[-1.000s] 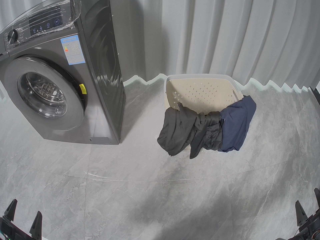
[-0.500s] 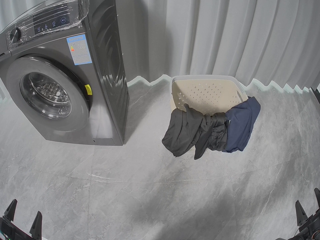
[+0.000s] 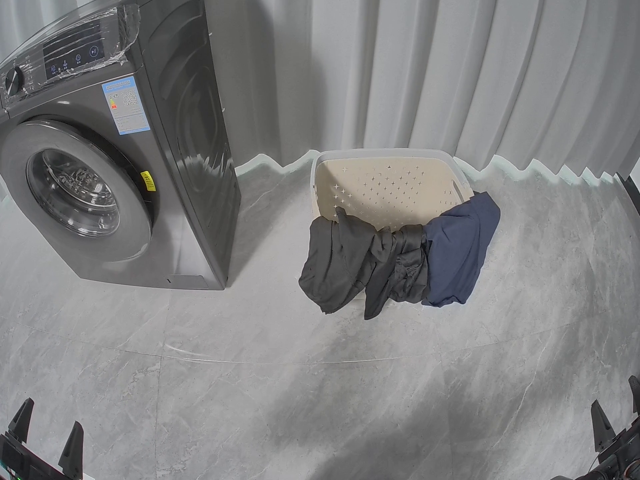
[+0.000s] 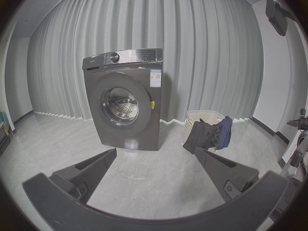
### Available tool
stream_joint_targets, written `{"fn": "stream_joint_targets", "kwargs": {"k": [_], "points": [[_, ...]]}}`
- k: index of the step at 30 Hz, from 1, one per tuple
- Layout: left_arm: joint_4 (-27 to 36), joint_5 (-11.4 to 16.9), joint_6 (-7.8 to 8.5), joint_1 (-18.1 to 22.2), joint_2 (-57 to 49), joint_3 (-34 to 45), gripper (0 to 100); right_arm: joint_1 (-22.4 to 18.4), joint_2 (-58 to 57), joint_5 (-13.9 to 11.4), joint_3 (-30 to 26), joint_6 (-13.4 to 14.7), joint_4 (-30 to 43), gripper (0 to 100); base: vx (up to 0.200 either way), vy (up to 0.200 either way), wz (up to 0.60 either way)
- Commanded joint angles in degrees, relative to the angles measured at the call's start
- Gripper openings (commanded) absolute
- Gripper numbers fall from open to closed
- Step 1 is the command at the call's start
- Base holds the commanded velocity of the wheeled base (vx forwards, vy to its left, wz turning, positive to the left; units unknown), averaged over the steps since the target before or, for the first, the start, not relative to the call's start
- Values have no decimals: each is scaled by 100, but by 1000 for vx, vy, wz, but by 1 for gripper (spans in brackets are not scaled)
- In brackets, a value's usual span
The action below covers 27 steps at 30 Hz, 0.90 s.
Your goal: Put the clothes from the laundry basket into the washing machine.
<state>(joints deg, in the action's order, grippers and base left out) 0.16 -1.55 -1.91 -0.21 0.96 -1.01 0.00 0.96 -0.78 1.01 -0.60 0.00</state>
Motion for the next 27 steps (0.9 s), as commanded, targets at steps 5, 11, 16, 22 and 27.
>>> {"fn": "stream_joint_targets", "kwargs": {"k": [5,11,16,22,27], "points": [[2,-3,-2,3,-88,92,100,0,-88,-1,-101,-2,0,100,0,0,0],[2,-3,7,3,-88,92,100,0,-88,-1,-101,-2,0,100,0,0,0],[-7,14,24,3,-88,92,100,0,-88,-1,-101,-2,0,100,0,-80,0],[-7,23,33,3,-88,92,100,0,-88,-1,-101,-2,0,100,0,-200,0],[-7,32,-2,3,-79,92,100,0,-88,-1,-101,-2,0,100,0,-200,0]]}}
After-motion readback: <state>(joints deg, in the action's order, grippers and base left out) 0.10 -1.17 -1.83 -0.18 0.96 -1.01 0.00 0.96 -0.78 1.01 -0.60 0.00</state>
